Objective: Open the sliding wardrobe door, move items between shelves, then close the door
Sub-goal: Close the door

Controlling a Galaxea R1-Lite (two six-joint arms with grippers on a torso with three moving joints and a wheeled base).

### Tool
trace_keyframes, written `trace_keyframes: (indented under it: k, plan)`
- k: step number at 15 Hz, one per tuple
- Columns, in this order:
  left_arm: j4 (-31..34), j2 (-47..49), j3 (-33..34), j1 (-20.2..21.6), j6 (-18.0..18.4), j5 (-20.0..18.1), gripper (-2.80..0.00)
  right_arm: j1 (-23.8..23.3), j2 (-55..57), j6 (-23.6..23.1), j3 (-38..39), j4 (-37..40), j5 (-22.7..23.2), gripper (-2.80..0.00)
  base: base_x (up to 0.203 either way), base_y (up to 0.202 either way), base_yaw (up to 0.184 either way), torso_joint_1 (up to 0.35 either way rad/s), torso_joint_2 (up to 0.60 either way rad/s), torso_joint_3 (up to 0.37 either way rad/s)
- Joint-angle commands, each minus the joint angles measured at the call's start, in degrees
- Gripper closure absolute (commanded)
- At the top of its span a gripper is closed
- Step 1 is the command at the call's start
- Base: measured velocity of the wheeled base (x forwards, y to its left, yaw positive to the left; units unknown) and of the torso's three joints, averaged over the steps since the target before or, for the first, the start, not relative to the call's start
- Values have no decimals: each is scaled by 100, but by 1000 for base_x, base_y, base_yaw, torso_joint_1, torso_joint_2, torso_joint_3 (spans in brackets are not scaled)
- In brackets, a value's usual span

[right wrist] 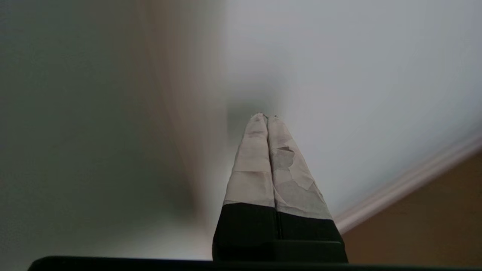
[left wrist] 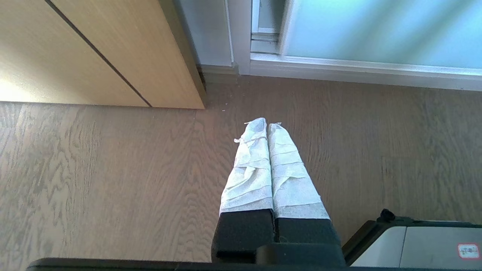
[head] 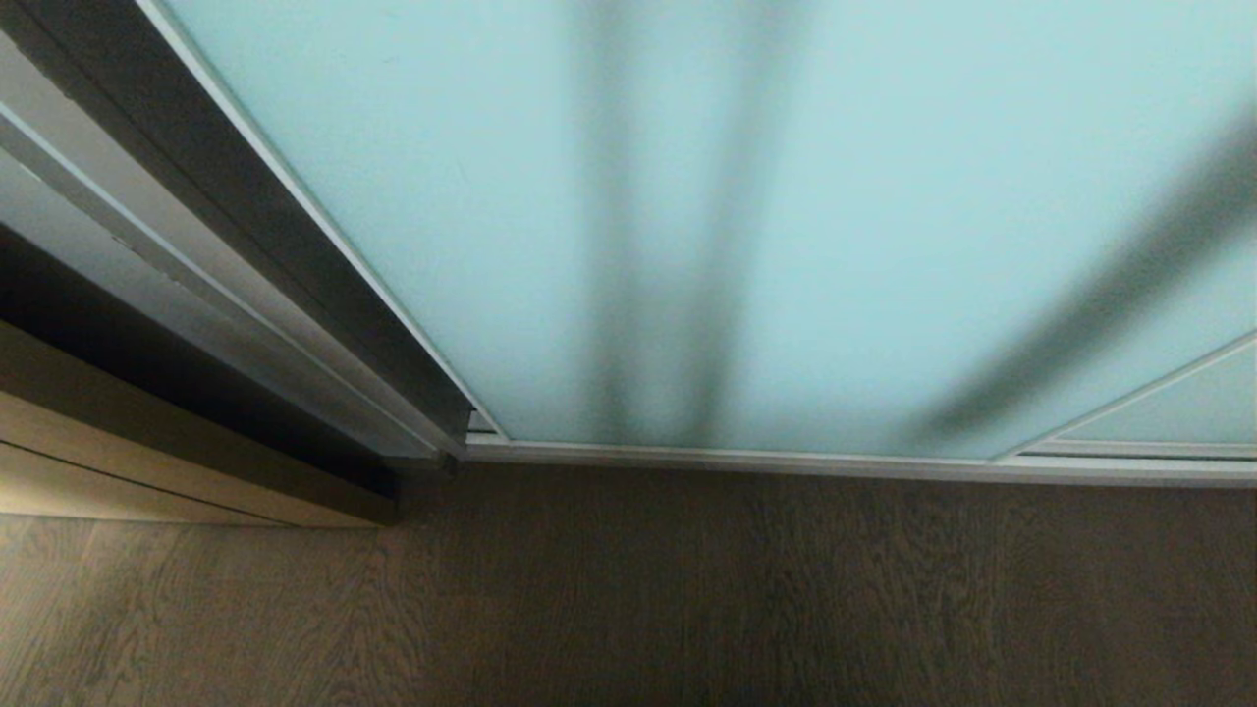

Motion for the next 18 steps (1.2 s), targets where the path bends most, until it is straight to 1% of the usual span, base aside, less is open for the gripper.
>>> trace_keyframes:
  k: [1, 3, 8, 12, 15, 18]
  plan:
    - [2, 6, 9, 0, -2, -1, 0, 182, 966, 244, -333, -244, 400, 0, 0, 0, 0, 0, 0, 0]
    - [4, -1, 9, 0, -2, -1, 0, 224, 1162, 440, -589, -327, 569, 0, 0, 0, 0, 0, 0, 0]
    - [4, -1, 9, 0, -2, -1, 0, 417, 1005, 418, -469, -329, 625, 0, 0, 0, 0, 0, 0, 0]
    - [1, -1, 9, 0, -2, -1, 0, 445, 718, 433, -400, -299, 625, 0, 0, 0, 0, 0, 0, 0]
    - [-4, -1, 9, 0, -2, -1, 0, 621, 440, 420, -161, -314, 637, 0, 0, 0, 0, 0, 0, 0]
    - [1, -1, 9, 0, -2, -1, 0, 921, 68, 407, 45, -264, 640, 0, 0, 0, 0, 0, 0, 0]
